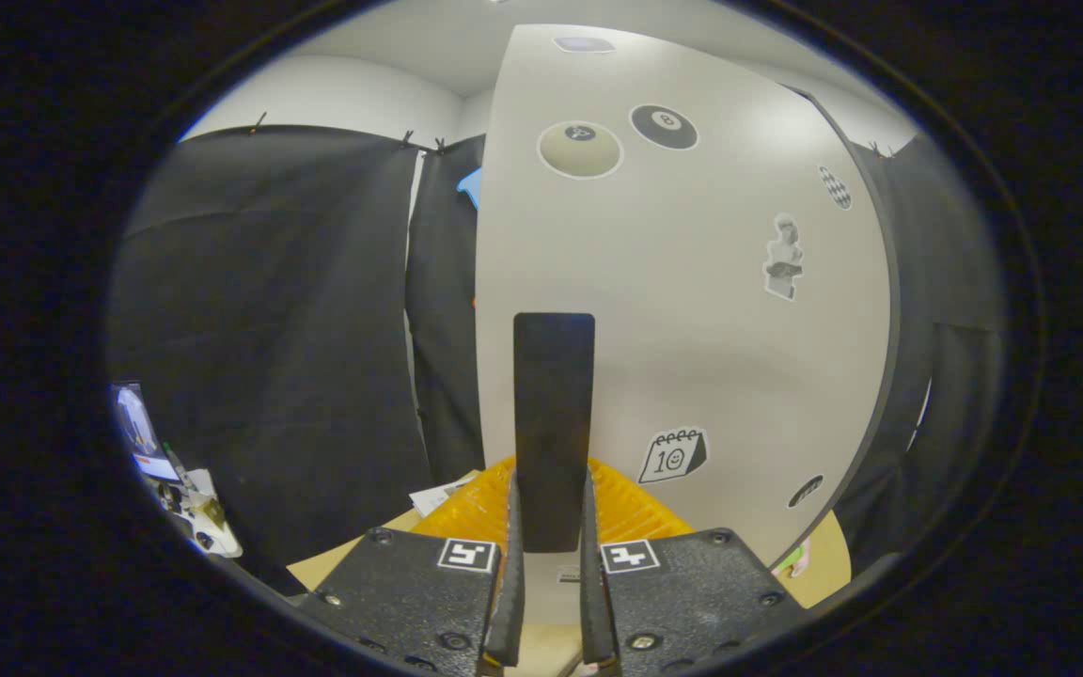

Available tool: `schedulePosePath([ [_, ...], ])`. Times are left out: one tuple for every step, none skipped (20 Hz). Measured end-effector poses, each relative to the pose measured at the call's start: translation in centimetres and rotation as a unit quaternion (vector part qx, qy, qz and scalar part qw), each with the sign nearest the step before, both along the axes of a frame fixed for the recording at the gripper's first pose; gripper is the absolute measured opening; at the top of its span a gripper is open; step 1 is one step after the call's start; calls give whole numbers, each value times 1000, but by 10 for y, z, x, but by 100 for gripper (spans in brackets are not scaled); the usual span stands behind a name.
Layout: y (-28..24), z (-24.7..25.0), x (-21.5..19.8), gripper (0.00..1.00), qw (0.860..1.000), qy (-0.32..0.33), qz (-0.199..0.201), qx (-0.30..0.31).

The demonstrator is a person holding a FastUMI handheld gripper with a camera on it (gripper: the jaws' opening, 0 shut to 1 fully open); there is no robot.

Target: Open the shoe cabinet door, grab the shoes and put them into the shoe cabinet, then close the shoe cabinet door.

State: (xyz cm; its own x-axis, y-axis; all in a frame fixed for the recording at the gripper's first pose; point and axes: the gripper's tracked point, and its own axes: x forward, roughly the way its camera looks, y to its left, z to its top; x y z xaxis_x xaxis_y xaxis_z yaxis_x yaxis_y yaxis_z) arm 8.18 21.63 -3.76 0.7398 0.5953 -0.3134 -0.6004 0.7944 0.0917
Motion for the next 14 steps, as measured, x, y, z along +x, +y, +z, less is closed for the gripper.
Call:
schedulePosePath([
  [-2, 1, -3, 28, 1000, 0, 6, 1],
  [-5, 2, -6, 28, 1000, 0, 11, 4],
  [-6, 3, -8, 28, 1000, -1, 15, 5],
  [-8, 3, -9, 28, 1000, -4, 20, 3],
  [-11, 3, -11, 28, 1000, -4, 25, 3],
  [-14, 5, -13, 27, 1000, -4, 28, 4],
  [-17, 5, -17, 27, 1000, -2, 29, 6],
  [-19, 5, -17, 27, 999, -5, 32, 7],
  [-20, 6, -18, 27, 999, -7, 33, 10],
  [-22, 7, -18, 27, 999, -11, 35, 12],
  [-25, 7, -20, 27, 999, -13, 38, 12],
  [-27, 7, -20, 27, 999, -14, 44, 8],
  [-30, 7, -22, 28, 999, -13, 47, 8],
  [-33, 8, -23, 27, 999, -10, 47, 6],
])
